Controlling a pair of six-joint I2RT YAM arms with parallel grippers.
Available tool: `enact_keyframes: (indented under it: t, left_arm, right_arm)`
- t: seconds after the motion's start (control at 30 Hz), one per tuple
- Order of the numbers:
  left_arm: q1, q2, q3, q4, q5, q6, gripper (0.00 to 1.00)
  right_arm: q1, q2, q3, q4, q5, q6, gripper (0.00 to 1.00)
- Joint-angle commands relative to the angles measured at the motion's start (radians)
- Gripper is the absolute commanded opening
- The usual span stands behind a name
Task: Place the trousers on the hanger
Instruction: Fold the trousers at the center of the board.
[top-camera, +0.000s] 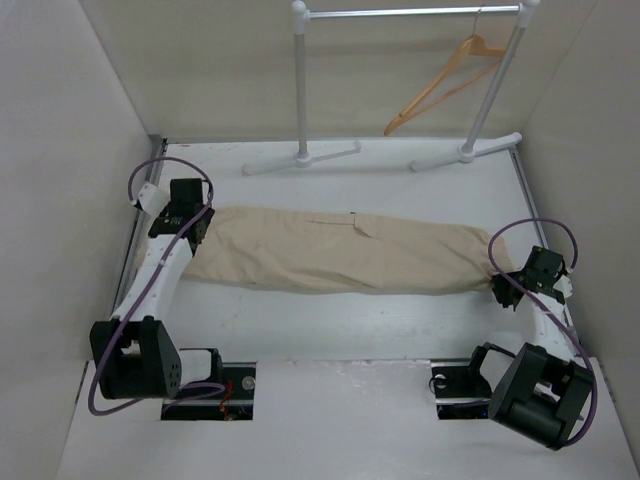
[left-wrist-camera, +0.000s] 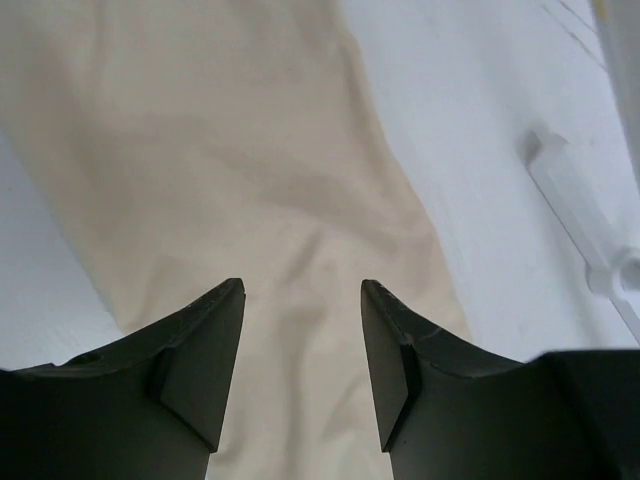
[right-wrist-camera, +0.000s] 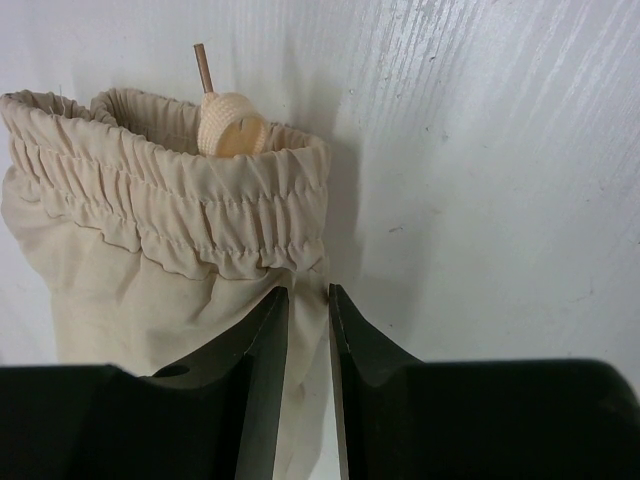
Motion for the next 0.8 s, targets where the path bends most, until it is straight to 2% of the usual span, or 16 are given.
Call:
enact_keyframes:
  t: [0.0,0.2,0.33,0.37,0.57,0.63,0.77]
  left_arm:
    - [-0.056,-0.070,-0.028,-0.039,-0.005,0.004,0.48]
    - [-0.134,-0.181,-0.157,-0.037,0.059,-0.010,0.48]
    - [-0.218,-0.192,-0.163,-0.042,0.075,-0.007,0.48]
    - [-0.245,-0.189,-0.157,-0.039,0.067,-0.003,0.48]
    - [-0.355,-0.138,-0.114,0.015,0.055,0.019,0.48]
    - [-0.378,-0.129,-0.109,0.035,0.059,0.031,0.48]
    - [-0.397,-0.115,-0.125,0.062,0.072,0.044,0.48]
  right_arm:
    - [0.001,-0.009,0.002,0.003,-0.002,-0.016,0.29]
    - [0.001,-0.009,0.002,0.003,-0.002,-0.016,0.29]
    - [0.001,-0.009,0.002,0.003,-0.002,-0.016,0.29]
    - [0.194,-0.282,0.254,-0.244,0.026,0.078,0.83]
    - [0.343,-0.230,0.387,-0.261,0.175,0.049,0.84]
    - [0.371,-0.234,0.362,-0.273,0.221,0.073,0.84]
    - [0.238,-0.234,0.177,-0.236,0.163,0.096,0.83]
